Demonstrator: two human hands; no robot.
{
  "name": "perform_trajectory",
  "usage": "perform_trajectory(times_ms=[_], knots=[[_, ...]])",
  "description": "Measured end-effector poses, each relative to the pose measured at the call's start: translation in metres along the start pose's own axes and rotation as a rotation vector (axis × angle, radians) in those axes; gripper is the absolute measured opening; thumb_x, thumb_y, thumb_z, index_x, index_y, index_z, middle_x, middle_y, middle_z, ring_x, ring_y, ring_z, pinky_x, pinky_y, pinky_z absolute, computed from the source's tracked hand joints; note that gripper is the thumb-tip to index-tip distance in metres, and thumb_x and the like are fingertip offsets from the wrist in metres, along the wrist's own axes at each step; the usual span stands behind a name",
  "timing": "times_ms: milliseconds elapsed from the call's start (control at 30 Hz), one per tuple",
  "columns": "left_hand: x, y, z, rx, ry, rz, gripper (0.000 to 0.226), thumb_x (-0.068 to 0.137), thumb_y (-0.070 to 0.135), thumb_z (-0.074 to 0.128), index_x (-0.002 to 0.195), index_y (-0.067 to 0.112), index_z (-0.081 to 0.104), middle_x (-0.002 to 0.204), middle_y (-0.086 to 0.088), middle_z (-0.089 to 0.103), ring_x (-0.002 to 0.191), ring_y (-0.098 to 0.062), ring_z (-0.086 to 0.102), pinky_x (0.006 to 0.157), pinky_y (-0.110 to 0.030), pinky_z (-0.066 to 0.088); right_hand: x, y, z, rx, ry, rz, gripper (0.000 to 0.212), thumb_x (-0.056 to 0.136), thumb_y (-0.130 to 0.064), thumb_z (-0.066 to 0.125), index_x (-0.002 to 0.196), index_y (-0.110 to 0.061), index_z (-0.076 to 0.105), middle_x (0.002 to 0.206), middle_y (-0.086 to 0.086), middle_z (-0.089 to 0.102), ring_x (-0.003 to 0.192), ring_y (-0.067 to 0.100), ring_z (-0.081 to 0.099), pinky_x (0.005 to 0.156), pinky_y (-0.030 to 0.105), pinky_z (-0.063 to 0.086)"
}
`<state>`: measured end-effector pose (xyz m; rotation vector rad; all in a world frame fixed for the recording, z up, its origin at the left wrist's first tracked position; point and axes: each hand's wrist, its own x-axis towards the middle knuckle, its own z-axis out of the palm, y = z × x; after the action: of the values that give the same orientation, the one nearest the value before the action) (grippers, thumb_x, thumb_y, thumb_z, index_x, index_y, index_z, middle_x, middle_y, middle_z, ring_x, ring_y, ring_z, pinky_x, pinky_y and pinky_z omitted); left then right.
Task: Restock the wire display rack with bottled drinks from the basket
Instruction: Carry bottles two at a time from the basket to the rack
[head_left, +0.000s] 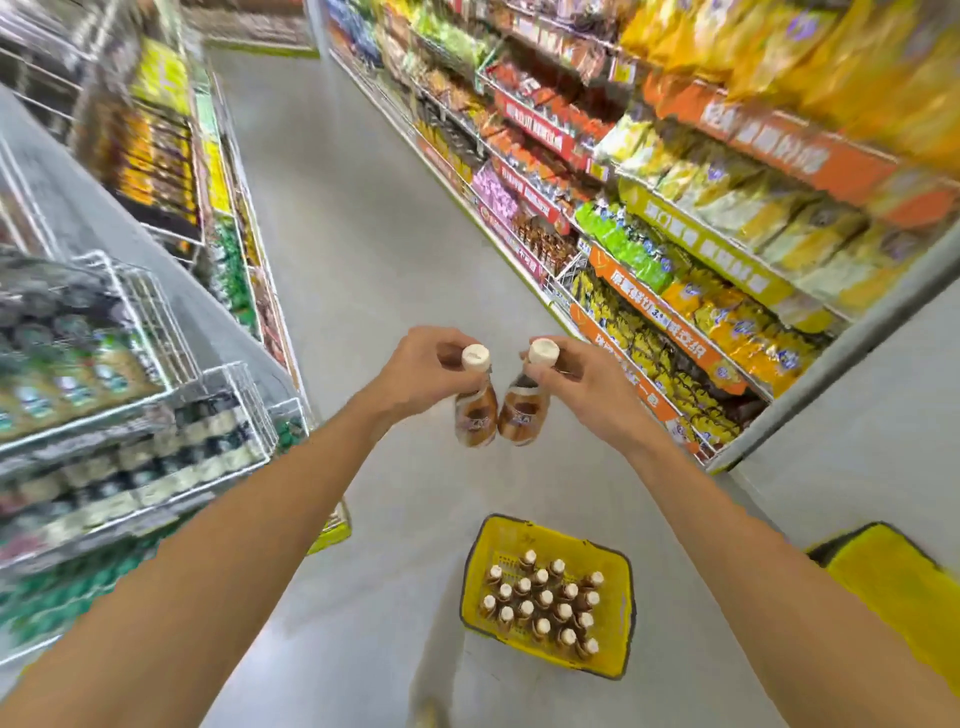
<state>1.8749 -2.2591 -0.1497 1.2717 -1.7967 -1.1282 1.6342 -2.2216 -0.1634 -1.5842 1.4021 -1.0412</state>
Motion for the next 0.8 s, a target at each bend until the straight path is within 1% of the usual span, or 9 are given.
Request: perform_trajectory(times_ms=[67,133,167,300,433,500,600,700,800], knots=[[-0.021,0.025,-0.033,-0.016,0.061,0.005,0.027,0.073,0.003,0.086,0.098,0.011,0.077,0.092,-0.006,0.079,0.084,-0.011,0.073,0.081,-0.031,0.061,0.004,-0.045,0.014,0.036,-0.050,-0.045,0.027,0.097,-0.017,0.073,0.123,-0.012,0.071,0.117,0.005,0.078,0.113,0.022,0.073,0.101,0.040,0.058],[-0.046,0.038,-0.067,-0.046,0.127,0.003,0.028,0.076,0.002,0.086,0.102,0.006,0.077,0.095,-0.008,0.080,0.086,-0.011,0.074,0.083,-0.030,0.061,0.007,-0.085,0.034,0.059,-0.127,-0.093,0.026,0.099,-0.015,0.070,0.124,-0.012,0.071,0.119,0.002,0.078,0.113,0.014,0.072,0.095,0.021,0.057],[-0.060,0.040,-0.085,-0.068,0.164,-0.002,0.029,0.077,0.003,0.086,0.104,0.005,0.076,0.097,-0.009,0.080,0.088,-0.013,0.075,0.085,-0.030,0.061,0.009,-0.105,0.047,0.062,-0.168,-0.124,0.023,0.100,-0.016,0.069,0.123,-0.016,0.071,0.119,0.000,0.078,0.113,0.011,0.072,0.092,0.017,0.055],[-0.118,0.041,-0.166,-0.095,0.301,-0.023,0.035,0.079,0.010,0.087,0.112,0.004,0.075,0.102,-0.007,0.080,0.100,-0.020,0.076,0.093,-0.034,0.060,0.016,-0.174,0.119,0.095,-0.311,-0.217,0.019,0.100,-0.022,0.069,0.119,-0.022,0.072,0.117,-0.004,0.079,0.114,0.012,0.072,0.096,0.025,0.056],[-0.183,0.035,-0.260,-0.100,0.415,-0.031,0.034,0.081,0.006,0.084,0.114,0.002,0.074,0.105,-0.008,0.080,0.101,-0.022,0.076,0.090,-0.030,0.061,0.021,-0.240,0.212,0.137,-0.461,-0.310,0.016,0.101,-0.018,0.067,0.113,-0.027,0.072,0.118,0.001,0.079,0.114,0.014,0.072,0.102,0.031,0.055],[-0.217,0.032,-0.308,-0.052,0.479,-0.016,0.032,0.081,0.006,0.083,0.112,0.003,0.075,0.104,-0.005,0.080,0.099,-0.018,0.076,0.087,-0.028,0.061,0.021,-0.273,0.262,0.163,-0.511,-0.358,0.018,0.101,-0.014,0.066,0.114,-0.025,0.072,0.118,0.005,0.078,0.108,0.013,0.072,0.098,0.030,0.056],[-0.269,0.021,-0.376,0.019,0.555,-0.036,0.029,0.084,0.010,0.082,0.112,0.007,0.075,0.104,0.000,0.080,0.098,-0.013,0.075,0.086,-0.025,0.060,0.020,-0.317,0.339,0.178,-0.586,-0.430,0.021,0.102,-0.012,0.065,0.123,-0.013,0.071,0.121,0.013,0.076,0.107,0.015,0.072,0.094,0.029,0.057],[-0.308,0.004,-0.435,0.086,0.667,-0.070,0.024,0.085,0.019,0.082,0.107,0.009,0.076,0.102,0.000,0.080,0.098,-0.017,0.075,0.089,-0.035,0.060,0.018,-0.351,0.406,0.191,-0.634,-0.460,0.028,0.103,-0.017,0.064,0.129,-0.006,0.069,0.120,0.011,0.076,0.112,0.026,0.073,0.098,0.040,0.059],[-0.329,-0.012,-0.478,0.113,0.771,-0.089,0.022,0.084,0.025,0.084,0.100,0.011,0.077,0.098,0.000,0.080,0.097,-0.019,0.075,0.087,-0.040,0.060,0.020,-0.378,0.456,0.213,-0.675,-0.447,0.023,0.104,-0.022,0.064,0.123,-0.012,0.070,0.115,0.008,0.078,0.110,0.027,0.074,0.095,0.044,0.061]])
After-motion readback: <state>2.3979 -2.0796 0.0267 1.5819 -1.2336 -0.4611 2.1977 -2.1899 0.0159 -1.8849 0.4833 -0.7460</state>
